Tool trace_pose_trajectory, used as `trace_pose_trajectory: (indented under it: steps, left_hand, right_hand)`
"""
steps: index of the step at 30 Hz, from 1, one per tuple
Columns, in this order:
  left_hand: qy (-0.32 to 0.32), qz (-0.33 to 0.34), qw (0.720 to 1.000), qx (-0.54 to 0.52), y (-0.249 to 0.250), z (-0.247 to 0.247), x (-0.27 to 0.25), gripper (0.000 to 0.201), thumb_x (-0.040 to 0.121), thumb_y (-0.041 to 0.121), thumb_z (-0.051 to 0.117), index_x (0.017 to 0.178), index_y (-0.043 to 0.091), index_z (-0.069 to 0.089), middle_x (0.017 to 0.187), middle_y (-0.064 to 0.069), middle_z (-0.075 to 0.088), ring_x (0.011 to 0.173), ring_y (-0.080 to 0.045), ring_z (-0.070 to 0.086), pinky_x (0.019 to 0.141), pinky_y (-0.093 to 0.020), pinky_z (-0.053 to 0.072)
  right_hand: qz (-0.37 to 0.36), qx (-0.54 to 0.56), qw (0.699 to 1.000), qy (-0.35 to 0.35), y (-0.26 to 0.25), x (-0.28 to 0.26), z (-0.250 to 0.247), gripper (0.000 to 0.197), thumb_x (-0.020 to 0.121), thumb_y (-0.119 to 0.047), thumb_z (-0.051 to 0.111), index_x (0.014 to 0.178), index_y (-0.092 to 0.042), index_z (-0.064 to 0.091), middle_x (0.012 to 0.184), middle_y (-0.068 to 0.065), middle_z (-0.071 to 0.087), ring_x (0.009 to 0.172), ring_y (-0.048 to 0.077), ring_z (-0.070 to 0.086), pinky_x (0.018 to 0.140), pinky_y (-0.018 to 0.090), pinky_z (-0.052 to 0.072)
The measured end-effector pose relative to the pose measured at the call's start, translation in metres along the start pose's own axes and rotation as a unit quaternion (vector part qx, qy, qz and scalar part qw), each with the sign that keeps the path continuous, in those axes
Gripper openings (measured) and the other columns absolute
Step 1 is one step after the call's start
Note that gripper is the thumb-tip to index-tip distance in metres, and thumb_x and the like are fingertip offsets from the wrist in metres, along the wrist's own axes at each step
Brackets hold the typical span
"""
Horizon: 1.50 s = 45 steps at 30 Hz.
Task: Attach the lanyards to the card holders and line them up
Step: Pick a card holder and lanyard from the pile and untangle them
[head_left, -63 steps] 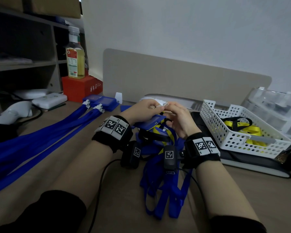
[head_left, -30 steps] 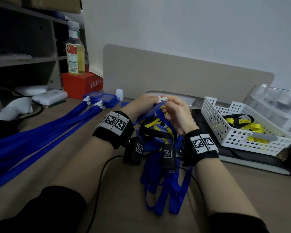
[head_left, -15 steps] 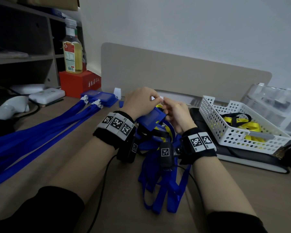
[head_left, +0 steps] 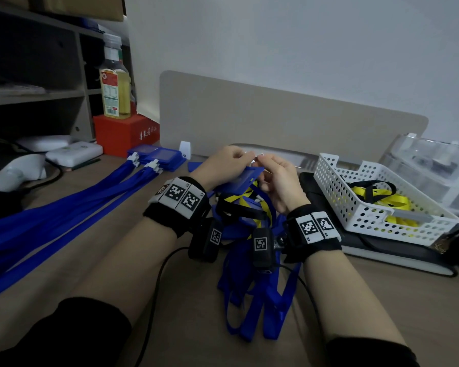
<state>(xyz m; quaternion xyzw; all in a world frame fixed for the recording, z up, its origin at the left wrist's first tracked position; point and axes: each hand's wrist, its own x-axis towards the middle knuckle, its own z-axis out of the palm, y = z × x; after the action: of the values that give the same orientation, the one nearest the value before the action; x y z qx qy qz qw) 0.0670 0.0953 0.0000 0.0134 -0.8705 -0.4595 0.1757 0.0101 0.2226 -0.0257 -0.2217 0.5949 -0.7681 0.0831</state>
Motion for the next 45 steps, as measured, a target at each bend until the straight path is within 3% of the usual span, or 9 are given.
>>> trace_pose_trajectory:
  steps: [3, 7, 10, 15, 19, 24, 30, 37, 45]
  left_hand:
    - [-0.003, -0.001, 1.000, 0.006, 0.003, 0.002, -0.002, 0.031, 0.094, 0.032, 0.054, 0.073, 0.010, 0.047, 0.065, -0.004, 0.046, 0.059, -0.016, 0.039, 0.059, -0.030, 0.031]
    - [-0.012, -0.029, 0.993, -0.112, 0.008, 0.001, -0.005, 0.031, 0.086, 0.020, 0.061, 0.063, 0.016, 0.040, 0.062, -0.003, 0.038, 0.060, -0.018, 0.035, 0.058, -0.030, 0.030]
    - [-0.035, -0.049, 0.987, -0.148, 0.013, -0.001, -0.007, 0.029, 0.096, 0.011, 0.051, 0.068, 0.018, 0.049, 0.067, 0.000, 0.051, 0.060, -0.015, 0.048, 0.060, -0.024, 0.043]
    - [-0.065, -0.065, 0.973, -0.211, 0.012, -0.005, -0.008, 0.029, 0.091, 0.005, 0.045, 0.064, 0.014, 0.040, 0.042, 0.005, 0.038, 0.037, -0.010, 0.032, 0.041, -0.022, 0.028]
    - [-0.076, -0.079, 0.972, -0.209, 0.014, -0.008, -0.012, 0.025, 0.091, 0.005, 0.041, 0.067, 0.012, 0.043, 0.038, 0.005, 0.037, 0.030, -0.008, 0.031, 0.033, -0.013, 0.025]
    - [-0.098, -0.080, 0.967, -0.220, 0.016, -0.006, -0.013, 0.028, 0.093, 0.003, 0.044, 0.067, 0.011, 0.044, 0.036, 0.007, 0.041, 0.029, -0.005, 0.036, 0.032, -0.012, 0.027]
    - [-0.112, -0.092, 0.964, -0.222, 0.014, -0.007, -0.013, 0.029, 0.094, 0.003, 0.045, 0.066, 0.013, 0.042, 0.039, 0.005, 0.041, 0.030, -0.006, 0.038, 0.034, -0.012, 0.029]
    - [-0.164, -0.146, 0.956, -0.195, 0.008, -0.010, -0.010, 0.027, 0.093, 0.018, 0.040, 0.067, 0.022, 0.043, 0.056, 0.004, 0.033, 0.049, -0.010, 0.024, 0.044, -0.021, 0.016]
    - [-0.187, -0.145, 0.948, -0.212, 0.009, -0.011, -0.013, 0.026, 0.095, 0.020, 0.038, 0.071, 0.021, 0.046, 0.057, 0.004, 0.036, 0.050, -0.010, 0.028, 0.047, -0.022, 0.017]
  right_hand:
    - [0.007, 0.029, 1.000, 0.009, -0.003, -0.002, 0.001, 0.015, 0.095, -0.006, 0.051, 0.082, -0.007, 0.059, 0.070, 0.002, 0.059, 0.040, 0.005, 0.037, 0.034, 0.016, 0.023]
    - [0.009, 0.060, 0.998, 0.007, -0.005, -0.002, 0.001, 0.014, 0.093, -0.004, 0.052, 0.080, -0.008, 0.058, 0.066, 0.000, 0.058, 0.042, 0.005, 0.039, 0.033, 0.015, 0.020]
    - [0.004, 0.044, 0.999, 0.007, -0.007, -0.003, 0.000, 0.013, 0.091, -0.004, 0.055, 0.080, -0.007, 0.060, 0.059, -0.002, 0.058, 0.038, 0.006, 0.036, 0.032, 0.016, 0.021]
    - [-0.004, 0.056, 0.998, 0.004, -0.009, -0.005, -0.001, 0.014, 0.092, -0.001, 0.052, 0.081, -0.007, 0.060, 0.060, -0.002, 0.062, 0.038, 0.006, 0.036, 0.033, 0.017, 0.016]
    - [-0.013, 0.047, 0.999, 0.010, -0.009, -0.006, 0.000, 0.017, 0.091, 0.000, 0.053, 0.078, -0.007, 0.061, 0.066, 0.000, 0.064, 0.038, 0.007, 0.036, 0.032, 0.017, 0.016]
    - [-0.026, 0.010, 0.999, 0.019, -0.006, -0.006, -0.001, 0.025, 0.089, -0.003, 0.055, 0.070, -0.016, 0.064, 0.063, 0.007, 0.049, 0.040, 0.010, 0.033, 0.032, 0.018, 0.020]
    - [-0.028, -0.016, 0.999, 0.030, -0.006, -0.008, 0.000, 0.021, 0.091, -0.008, 0.055, 0.072, -0.015, 0.060, 0.057, 0.004, 0.039, 0.039, 0.009, 0.030, 0.031, 0.016, 0.019]
    - [-0.036, -0.039, 0.998, 0.041, -0.007, -0.009, 0.004, 0.024, 0.090, -0.008, 0.054, 0.068, -0.015, 0.056, 0.052, -0.001, 0.036, 0.044, 0.010, 0.029, 0.036, 0.019, 0.018]
    - [-0.046, -0.039, 0.997, 0.044, -0.006, -0.007, 0.003, 0.023, 0.090, -0.008, 0.053, 0.068, -0.015, 0.052, 0.057, 0.004, 0.035, 0.045, 0.010, 0.029, 0.036, 0.019, 0.019]
